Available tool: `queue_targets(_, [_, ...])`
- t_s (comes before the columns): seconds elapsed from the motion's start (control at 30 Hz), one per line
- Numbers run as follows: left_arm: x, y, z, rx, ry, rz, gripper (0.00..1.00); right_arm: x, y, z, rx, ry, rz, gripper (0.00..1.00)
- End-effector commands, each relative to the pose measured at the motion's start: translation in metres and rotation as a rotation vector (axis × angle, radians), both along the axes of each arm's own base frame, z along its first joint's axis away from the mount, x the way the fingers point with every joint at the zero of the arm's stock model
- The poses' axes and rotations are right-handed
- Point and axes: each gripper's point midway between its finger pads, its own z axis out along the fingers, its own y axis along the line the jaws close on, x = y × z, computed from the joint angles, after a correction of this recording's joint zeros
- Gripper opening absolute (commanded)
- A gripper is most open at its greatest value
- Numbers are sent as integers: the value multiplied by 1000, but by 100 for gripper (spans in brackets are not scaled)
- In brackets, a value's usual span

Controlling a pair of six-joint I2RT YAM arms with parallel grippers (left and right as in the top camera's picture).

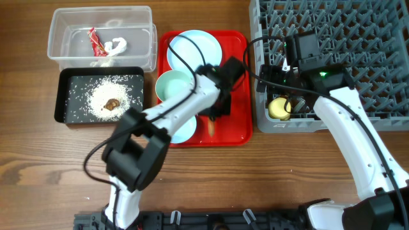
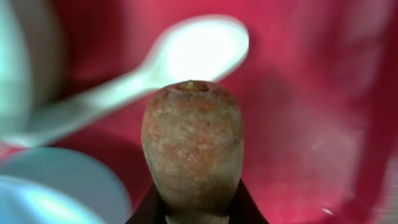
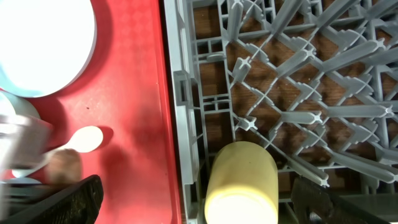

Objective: Sort waste into correct bins and load items into the dishwasher rack
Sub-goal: 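Grasp carrot with left gripper and place it on black tray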

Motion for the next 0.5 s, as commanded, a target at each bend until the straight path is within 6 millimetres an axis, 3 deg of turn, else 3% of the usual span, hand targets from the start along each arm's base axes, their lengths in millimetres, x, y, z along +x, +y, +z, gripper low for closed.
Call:
queue_targets(0.0, [51,37,102,-112,-206,86,5,3,4,13,14,-36,17,98])
queue_targets(0.03, [64,69,125,-134,-259,166,4,3,4,13,14,-36,17,99])
queue_targets(0.1, [84,135,147,-139,-317,332,4,3,4,13,13,-36,17,99])
queue_targets(0.2, [99,217,146,-122,-326,586,5,4,4,14,16,-40,16,99])
queue_targets(0.23, [99,263,138,-113,-313,755,4,5,5,14,17,-46,15,99])
queue_targets(0.33, [88,331,98,-101,-239,1111,7,7,5,16,20,-56,15,99])
queue_targets(0.47, [74,357,24,-73,-129,1343,8,7,5,16,20,-57,15,99])
